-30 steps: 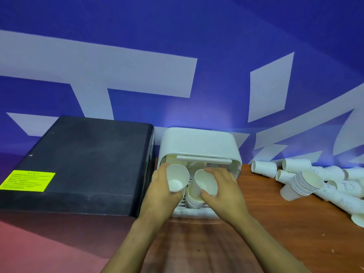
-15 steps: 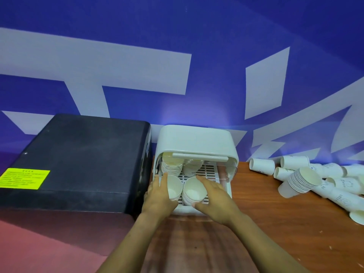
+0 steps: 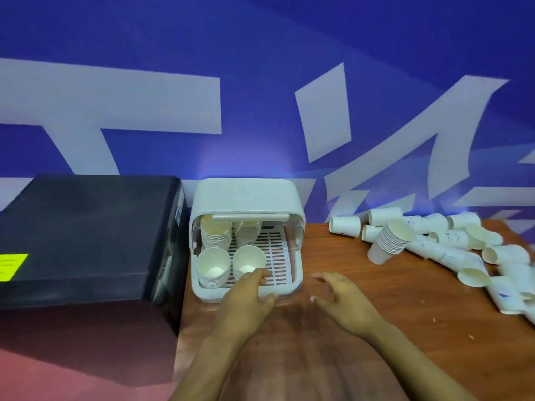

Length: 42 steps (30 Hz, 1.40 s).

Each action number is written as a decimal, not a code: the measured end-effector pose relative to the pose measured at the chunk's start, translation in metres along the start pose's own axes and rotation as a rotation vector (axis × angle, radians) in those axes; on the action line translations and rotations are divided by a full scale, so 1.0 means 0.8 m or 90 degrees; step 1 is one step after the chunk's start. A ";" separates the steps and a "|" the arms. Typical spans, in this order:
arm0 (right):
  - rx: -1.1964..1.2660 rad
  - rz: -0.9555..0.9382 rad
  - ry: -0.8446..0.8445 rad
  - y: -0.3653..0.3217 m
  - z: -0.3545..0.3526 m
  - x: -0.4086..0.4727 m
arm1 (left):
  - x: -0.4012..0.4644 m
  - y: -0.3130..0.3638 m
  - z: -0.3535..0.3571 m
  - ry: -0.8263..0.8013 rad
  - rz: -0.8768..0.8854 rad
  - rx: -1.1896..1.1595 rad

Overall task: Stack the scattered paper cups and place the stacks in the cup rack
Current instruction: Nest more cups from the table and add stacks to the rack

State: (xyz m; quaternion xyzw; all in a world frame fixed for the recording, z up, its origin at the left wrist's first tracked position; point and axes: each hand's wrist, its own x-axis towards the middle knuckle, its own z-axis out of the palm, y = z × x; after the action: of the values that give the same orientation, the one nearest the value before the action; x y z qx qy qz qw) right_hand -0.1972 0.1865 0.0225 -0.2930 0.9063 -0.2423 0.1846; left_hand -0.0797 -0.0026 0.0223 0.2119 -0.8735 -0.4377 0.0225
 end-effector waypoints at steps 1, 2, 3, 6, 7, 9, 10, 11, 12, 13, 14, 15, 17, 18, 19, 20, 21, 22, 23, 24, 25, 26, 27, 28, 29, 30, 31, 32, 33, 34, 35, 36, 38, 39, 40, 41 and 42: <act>0.001 0.015 0.003 0.008 -0.008 -0.006 | -0.001 0.005 0.010 -0.011 -0.002 -0.009; 0.002 0.028 0.008 0.018 -0.019 -0.014 | -0.002 0.013 0.022 -0.026 0.000 -0.011; 0.002 0.035 0.011 0.028 -0.027 -0.021 | -0.003 0.020 0.033 -0.045 0.002 -0.005; 0.020 0.043 0.021 0.065 -0.048 -0.037 | -0.001 0.047 0.063 -0.090 0.012 0.015; 0.030 0.046 0.021 0.079 -0.054 -0.041 | 0.001 0.055 0.074 -0.096 0.010 0.018; 0.051 0.048 0.016 0.110 -0.068 -0.045 | 0.006 0.071 0.097 -0.093 0.008 0.016; 0.062 0.048 0.014 0.127 -0.075 -0.046 | 0.009 0.080 0.110 -0.087 0.008 0.018; 0.070 0.049 0.010 0.144 -0.083 -0.047 | 0.012 0.090 0.123 -0.080 0.009 0.024; 0.075 0.050 0.006 0.162 -0.092 -0.049 | 0.015 0.101 0.138 -0.073 0.010 0.037; 0.076 0.052 -0.002 0.182 -0.103 -0.051 | 0.018 0.114 0.155 -0.068 0.008 0.054; 0.079 0.054 -0.009 0.202 -0.115 -0.054 | 0.021 0.130 0.173 -0.066 0.004 0.069; 0.083 0.056 -0.015 0.223 -0.128 -0.058 | 0.023 0.149 0.192 -0.070 0.001 0.082; 0.090 0.059 -0.014 0.269 -0.157 -0.063 | 0.032 0.191 0.234 -0.085 0.011 0.098; 0.096 0.062 -0.011 0.290 -0.171 -0.065 | 0.039 0.210 0.254 -0.090 0.016 0.102; 0.100 0.066 -0.009 0.310 -0.186 -0.067 | 0.047 0.229 0.273 -0.091 0.021 0.102; 0.098 0.067 -0.007 0.329 -0.199 -0.069 | 0.055 0.244 0.293 -0.086 0.026 0.097; 0.091 0.066 -0.006 0.347 -0.211 -0.070 | 0.060 0.258 0.310 -0.079 0.029 0.090; 0.079 0.064 -0.010 0.364 -0.222 -0.073 | 0.061 0.269 0.330 -0.073 0.027 0.086; 0.071 0.066 -0.017 0.377 -0.232 -0.077 | 0.058 0.280 0.348 -0.072 0.021 0.085; 0.070 0.068 -0.019 0.389 -0.241 -0.078 | 0.056 0.288 0.364 -0.076 0.015 0.087; 0.070 0.069 -0.017 0.400 -0.249 -0.078 | 0.054 0.295 0.376 -0.083 0.008 0.093; 0.070 0.067 -0.011 0.409 -0.256 -0.076 | 0.055 0.299 0.386 -0.088 0.003 0.099; 0.071 0.064 -0.001 0.416 -0.262 -0.073 | 0.059 0.303 0.392 -0.087 -0.001 0.102; 0.076 0.060 0.009 0.423 -0.266 -0.069 | 0.067 0.307 0.398 -0.078 0.001 0.104; 0.081 0.059 0.016 0.431 -0.269 -0.065 | 0.075 0.310 0.403 -0.069 0.003 0.111; 0.085 0.063 0.016 0.438 -0.270 -0.064 | 0.082 0.315 0.408 -0.064 0.002 0.126; 0.090 0.068 0.014 0.444 -0.271 -0.064 | 0.088 0.323 0.413 -0.064 -0.004 0.142; 0.094 0.069 0.015 0.450 -0.272 -0.063 | 0.096 0.330 0.418 -0.065 -0.007 0.161; 0.096 0.069 0.018 0.456 -0.273 -0.061 | 0.105 0.337 0.423 -0.067 -0.003 0.178; 0.094 0.068 0.021 0.461 -0.276 -0.058 | 0.115 0.343 0.428 -0.069 0.003 0.191; 0.090 0.068 0.022 0.466 -0.281 -0.054 | 0.126 0.350 0.432 -0.070 0.008 0.203; 0.085 0.070 0.021 0.470 -0.286 -0.049 | 0.136 0.356 0.436 -0.072 0.014 0.217; 0.076 0.078 0.024 0.481 -0.296 -0.038 | 0.156 0.366 0.444 -0.088 0.019 0.248; 0.068 0.082 0.031 0.487 -0.301 -0.031 | 0.167 0.371 0.448 -0.097 0.020 0.266; 0.059 0.084 0.040 0.493 -0.306 -0.023 | 0.179 0.377 0.452 -0.104 0.022 0.283; 0.048 0.085 0.049 0.499 -0.310 -0.015 | 0.190 0.381 0.456 -0.110 0.024 0.298; 0.036 0.082 0.057 0.505 -0.314 -0.007 | 0.202 0.384 0.459 -0.115 0.027 0.312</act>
State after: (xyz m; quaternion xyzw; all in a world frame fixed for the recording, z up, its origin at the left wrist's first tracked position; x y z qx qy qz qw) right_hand -0.4914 0.5602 0.0074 -0.2176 0.9235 -0.2681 0.1671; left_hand -0.4171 0.3732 0.0101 0.1527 -0.9563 -0.2292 -0.0986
